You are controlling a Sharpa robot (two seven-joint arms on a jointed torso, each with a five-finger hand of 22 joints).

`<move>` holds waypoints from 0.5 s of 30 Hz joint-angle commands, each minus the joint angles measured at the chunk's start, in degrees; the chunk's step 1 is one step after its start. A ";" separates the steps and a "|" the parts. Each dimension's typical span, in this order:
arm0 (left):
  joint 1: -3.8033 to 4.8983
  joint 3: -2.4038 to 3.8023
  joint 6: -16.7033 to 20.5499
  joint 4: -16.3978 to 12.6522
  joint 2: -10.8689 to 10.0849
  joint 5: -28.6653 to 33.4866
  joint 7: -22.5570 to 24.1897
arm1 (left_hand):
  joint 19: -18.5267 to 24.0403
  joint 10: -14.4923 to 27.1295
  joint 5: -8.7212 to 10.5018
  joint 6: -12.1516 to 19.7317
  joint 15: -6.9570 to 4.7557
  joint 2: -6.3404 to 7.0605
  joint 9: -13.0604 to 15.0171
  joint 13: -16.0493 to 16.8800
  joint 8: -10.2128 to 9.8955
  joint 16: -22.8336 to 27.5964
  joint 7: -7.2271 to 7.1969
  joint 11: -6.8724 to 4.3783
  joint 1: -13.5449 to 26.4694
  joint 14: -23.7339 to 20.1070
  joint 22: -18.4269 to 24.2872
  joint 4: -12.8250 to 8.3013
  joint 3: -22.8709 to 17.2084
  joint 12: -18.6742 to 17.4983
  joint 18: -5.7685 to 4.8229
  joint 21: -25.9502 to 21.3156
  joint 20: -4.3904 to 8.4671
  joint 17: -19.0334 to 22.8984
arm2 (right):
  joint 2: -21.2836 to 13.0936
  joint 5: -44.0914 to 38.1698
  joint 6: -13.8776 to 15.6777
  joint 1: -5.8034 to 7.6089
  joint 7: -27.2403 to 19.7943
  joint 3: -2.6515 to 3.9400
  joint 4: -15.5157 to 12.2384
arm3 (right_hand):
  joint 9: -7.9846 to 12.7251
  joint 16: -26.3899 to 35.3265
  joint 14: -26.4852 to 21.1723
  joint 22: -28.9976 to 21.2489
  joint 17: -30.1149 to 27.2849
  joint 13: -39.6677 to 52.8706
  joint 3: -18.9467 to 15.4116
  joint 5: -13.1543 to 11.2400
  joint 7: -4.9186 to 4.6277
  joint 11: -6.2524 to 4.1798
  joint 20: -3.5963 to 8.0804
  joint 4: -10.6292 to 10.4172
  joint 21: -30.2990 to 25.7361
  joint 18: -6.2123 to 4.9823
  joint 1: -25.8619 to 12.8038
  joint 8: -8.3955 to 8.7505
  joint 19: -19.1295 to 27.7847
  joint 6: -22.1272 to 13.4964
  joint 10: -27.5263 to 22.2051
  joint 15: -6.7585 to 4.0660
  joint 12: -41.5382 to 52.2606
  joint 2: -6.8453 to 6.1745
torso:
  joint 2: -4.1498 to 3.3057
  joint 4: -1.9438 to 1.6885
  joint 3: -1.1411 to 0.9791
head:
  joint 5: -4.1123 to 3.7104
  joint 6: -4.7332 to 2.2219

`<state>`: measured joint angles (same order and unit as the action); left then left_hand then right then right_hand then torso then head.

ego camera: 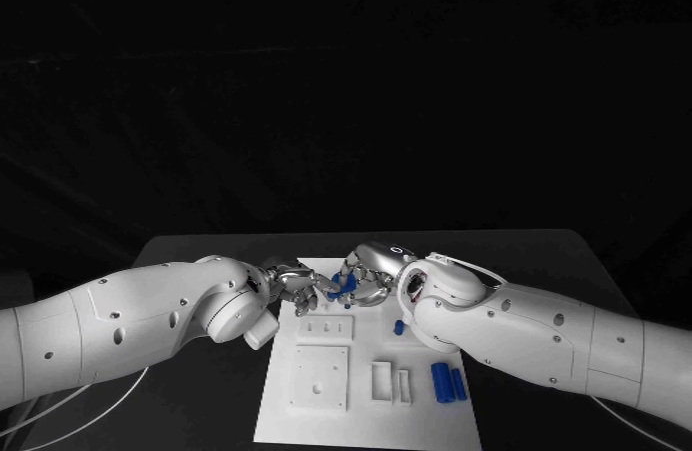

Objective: Assemble the parts on the task board

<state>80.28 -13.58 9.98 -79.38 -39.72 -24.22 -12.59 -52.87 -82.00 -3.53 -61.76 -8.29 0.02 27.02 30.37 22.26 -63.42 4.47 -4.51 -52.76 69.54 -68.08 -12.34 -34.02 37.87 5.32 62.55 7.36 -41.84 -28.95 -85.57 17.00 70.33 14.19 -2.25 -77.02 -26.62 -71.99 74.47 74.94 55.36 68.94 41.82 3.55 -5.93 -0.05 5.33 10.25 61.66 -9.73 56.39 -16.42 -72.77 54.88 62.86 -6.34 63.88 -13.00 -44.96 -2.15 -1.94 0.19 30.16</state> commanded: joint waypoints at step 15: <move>0.07 -0.10 0.21 3.25 2.15 -18.54 -4.93 | -0.40 -0.46 -2.20 -5.56 -0.39 0.35 10.57 0.50 0.03 -1.37 -3.47 -0.62 -0.60 0.59 -0.21 -0.89 -0.17 1.44 -0.92 0.96 6.29 -0.29 | -9.23 8.65 11.08 1.38 -3.28 0.21 1.30 | 0.93 0.98 -0.78 -0.22 -0.03 -0.91 -2.09 2.21 -2.55 1.98 0.36 -2.09 -1.41 -5.27 0.74 2.12 0.71 -5.24 -1.08 1.94 -0.86 -1.98 | 0.11 0.02 -0.08 | 1.21 0.73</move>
<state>80.27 -13.69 9.85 -76.38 -37.86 -36.64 -15.02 -52.86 -82.51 -5.52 -62.05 -8.46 0.29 27.30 30.84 21.96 -64.56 4.40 -4.81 -53.08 69.91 -68.20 -13.10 -34.16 39.12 5.32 63.41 7.36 -42.05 -38.02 -80.40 24.40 71.43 12.63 -2.13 -75.93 -25.68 -71.38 73.79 74.78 55.36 68.08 39.84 5.56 -6.30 1.54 5.64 8.26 60.56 -9.68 57.04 -14.29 -72.23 51.88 61.73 -4.70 63.12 -14.79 -44.89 -2.13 -2.02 1.12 30.67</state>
